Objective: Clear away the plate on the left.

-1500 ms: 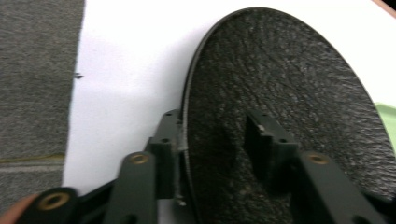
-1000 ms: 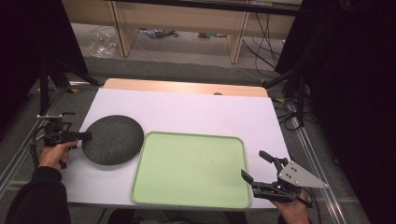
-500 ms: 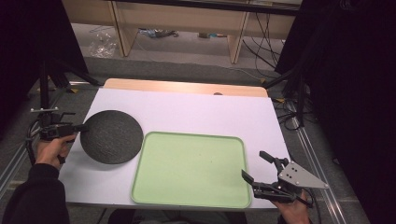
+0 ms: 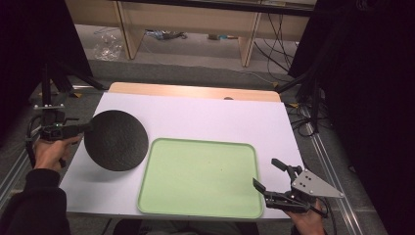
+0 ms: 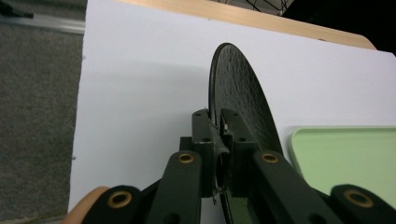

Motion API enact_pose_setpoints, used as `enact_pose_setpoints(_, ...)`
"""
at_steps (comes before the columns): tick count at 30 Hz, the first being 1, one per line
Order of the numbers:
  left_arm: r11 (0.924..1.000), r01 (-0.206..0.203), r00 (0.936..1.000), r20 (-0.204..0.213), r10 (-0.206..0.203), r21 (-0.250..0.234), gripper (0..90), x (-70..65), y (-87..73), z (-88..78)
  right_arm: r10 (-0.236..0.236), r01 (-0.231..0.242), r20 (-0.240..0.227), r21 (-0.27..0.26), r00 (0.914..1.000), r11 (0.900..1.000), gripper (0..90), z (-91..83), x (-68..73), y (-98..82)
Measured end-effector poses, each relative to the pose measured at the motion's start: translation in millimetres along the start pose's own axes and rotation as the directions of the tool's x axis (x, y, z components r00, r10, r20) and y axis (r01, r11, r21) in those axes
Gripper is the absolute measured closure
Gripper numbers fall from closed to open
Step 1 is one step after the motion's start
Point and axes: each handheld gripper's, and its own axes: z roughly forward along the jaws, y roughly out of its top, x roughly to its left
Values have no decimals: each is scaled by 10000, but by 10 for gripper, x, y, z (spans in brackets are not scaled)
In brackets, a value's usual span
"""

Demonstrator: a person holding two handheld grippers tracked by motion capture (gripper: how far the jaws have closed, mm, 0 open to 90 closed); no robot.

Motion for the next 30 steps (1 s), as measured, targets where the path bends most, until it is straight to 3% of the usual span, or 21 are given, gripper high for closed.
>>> enact_pose_setpoints(2, 9982, -596, 9981, -125, 595, -34, 852, -169, 72, -34, 2, -2, -53, -2, 10000, 10000, 173, 2, 2, 2)
enact_pose_setpoints(3, 9982, -596, 9981, -125, 595, -34, 854, -169, 72, -34, 2, -2, -53, -2, 10000, 10000, 173, 2, 2, 2)
enact_pose_setpoints(5, 9954, -959, 9952, -217, 957, -57, 857, -307, 123, -50, -42, 42, -50, -14, 10000, 10000, 173, 1, 2, 2)
enact_pose_setpoints(13, 9876, -1533, 9877, -358, 1521, -343, 849, -557, 146, -56, -102, 102, -17, 42, 9999, 9999, 173, 10, 6, 1)
enact_pose_setpoints(14, 9834, -1805, 9828, -425, 1795, -212, 844, -616, 133, -34, -119, 119, -59, 42, 9999, 9999, 173, 11, 5, 1)
enact_pose_setpoints(15, 9834, -1805, 9828, -425, 1795, -212, 831, -616, 133, -34, -142, 143, -89, 116, 9999, 9998, 173, 7, 4, 3)
enact_pose_setpoints(16, 9782, -2078, 9771, -456, 2078, 38, 816, -644, 125, -13, -109, 110, -97, 136, 9999, 9998, 173, 8, 7, 4)
enact_pose_setpoints(17, 9675, -2509, 9659, -579, 2524, 321, 810, -707, 97, 63, -110, 112, -148, 103, 9998, 9999, 173, 14, 6, 2)
enact_pose_setpoints(19, 9654, -2570, 9641, -583, 2592, 436, 791, -737, 88, 100, 50, -40, -296, 328, 9995, 9995, 173, 14, 22, 1)
enact_pose_setpoints(20, 9601, -2719, 9592, -618, 2759, 656, 772, -766, 82, 137, -206, 207, -169, 50, 9996, 9998, 174, 21, 9, 0)
enact_pose_setpoints(21, 9597, -2630, 9614, -567, 2693, 989, 750, -800, 68, 164, -212, 213, -136, 100, 9997, 9997, 174, 15, 9, 2)
enact_pose_setpoints(24, 9579, -2617, 9614, -555, 2695, 1183, 733, -823, 41, 214, 52, -50, -249, 102, 9997, 9999, 174, 23, 18, -4)
enact_pose_setpoints(25, 9584, -2676, 9592, -672, 2747, 991, 730, -833, 28, 239, 93, -88, -290, 171, 9995, 9998, 174, 23, 23, -3)
enact_pose_setpoints(26, 9582, -2664, 9592, -695, 2742, 1044, 745, -844, 47, 246, -218, 220, -147, 115, 9997, 9997, 175, 15, 9, 3)
enact_pose_setpoints(27, 9582, -2664, 9592, -695, 2742, 1044, 749, -844, 47, 246, -218, 220, -147, 115, 9997, 9997, 175, 15, 9, 3)
enact_pose_setpoints(28, 9610, -2584, 9618, -670, 2655, 989, 753, -845, 50, 244, -196, 197, -130, 51, 9997, 9998, 175, 13, 7, 1)
enact_pose_setpoints(29, 9586, -2573, 9613, -692, 2668, 1217, 753, -841, 58, 223, -196, 197, -130, 51, 9997, 9998, 175, 13, 7, 1)
enact_pose_setpoints(30, 9656, -2339, 9688, -563, 2413, 1133, 762, -809, 57, 222, 48, -40, -350, 237, 9994, 9997, 175, 9, 17, 1)
